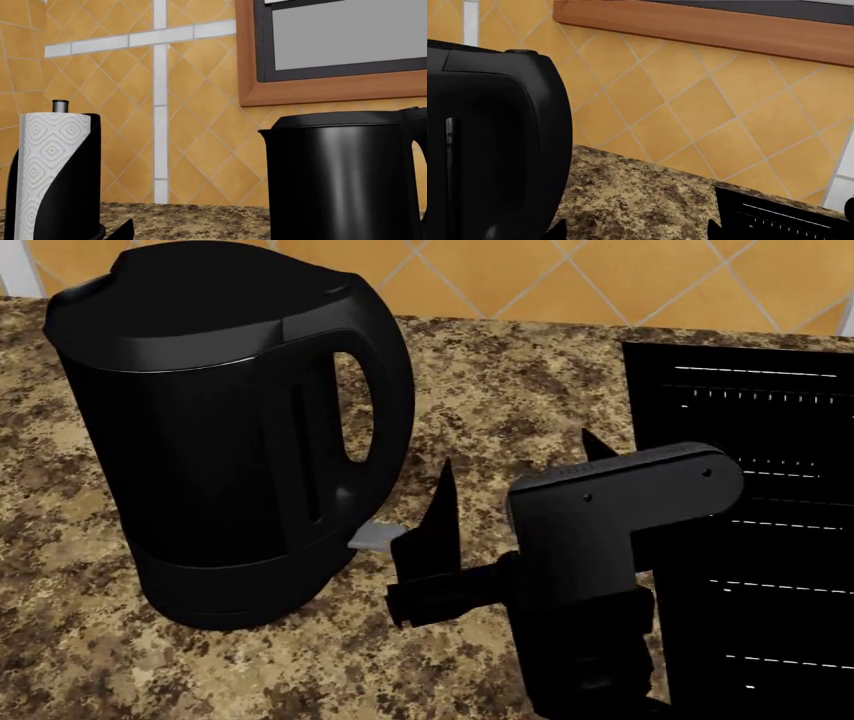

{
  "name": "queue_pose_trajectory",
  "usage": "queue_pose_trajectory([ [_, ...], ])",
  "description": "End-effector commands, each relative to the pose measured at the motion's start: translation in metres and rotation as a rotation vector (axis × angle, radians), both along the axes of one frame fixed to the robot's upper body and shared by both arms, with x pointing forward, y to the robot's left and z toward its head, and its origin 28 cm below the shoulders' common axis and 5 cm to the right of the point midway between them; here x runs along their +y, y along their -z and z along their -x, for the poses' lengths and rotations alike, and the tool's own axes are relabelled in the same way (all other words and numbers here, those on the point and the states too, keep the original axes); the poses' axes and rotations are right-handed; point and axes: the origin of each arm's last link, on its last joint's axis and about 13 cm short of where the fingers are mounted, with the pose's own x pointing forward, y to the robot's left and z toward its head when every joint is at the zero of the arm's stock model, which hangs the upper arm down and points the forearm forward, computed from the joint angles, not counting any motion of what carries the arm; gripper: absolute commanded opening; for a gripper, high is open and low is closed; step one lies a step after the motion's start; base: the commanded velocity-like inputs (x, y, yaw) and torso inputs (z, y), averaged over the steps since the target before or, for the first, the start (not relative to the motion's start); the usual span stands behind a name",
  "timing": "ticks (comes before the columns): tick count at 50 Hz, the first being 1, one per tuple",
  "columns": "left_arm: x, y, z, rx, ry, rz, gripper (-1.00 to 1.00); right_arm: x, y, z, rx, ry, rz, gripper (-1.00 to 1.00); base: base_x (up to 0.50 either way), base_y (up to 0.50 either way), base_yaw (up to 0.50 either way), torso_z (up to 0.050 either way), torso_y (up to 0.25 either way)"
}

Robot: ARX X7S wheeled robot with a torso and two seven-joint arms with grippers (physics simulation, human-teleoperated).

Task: Press down the lever to turn on the electric kettle.

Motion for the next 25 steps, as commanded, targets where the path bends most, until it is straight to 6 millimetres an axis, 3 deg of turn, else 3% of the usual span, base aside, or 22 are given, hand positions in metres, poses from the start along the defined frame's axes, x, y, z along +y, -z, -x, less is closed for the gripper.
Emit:
queue_pose_trajectory([
  [1,-0.001,0.0,0.0,-0.001,0.007,-0.002,1.0,-0.009,-0.027,-0.028,0.141,0.043,0.108,-1.0,0.0,0.0,0.0,0.0,0.0],
  [9,0.0,-0.001,0.002,-0.002,0.001,0.003,1.0,0.0,-0.026,-0.035,0.219,-0.057,0.18,-1.0,0.0,0.0,0.0,0.0,0.0],
  [25,0.002,-0.007,0.004,-0.012,-0.005,0.002,1.0,0.01,0.002,-0.043,0.303,-0.17,0.236,-1.0,0.0,0.0,0.0,0.0,0.0],
])
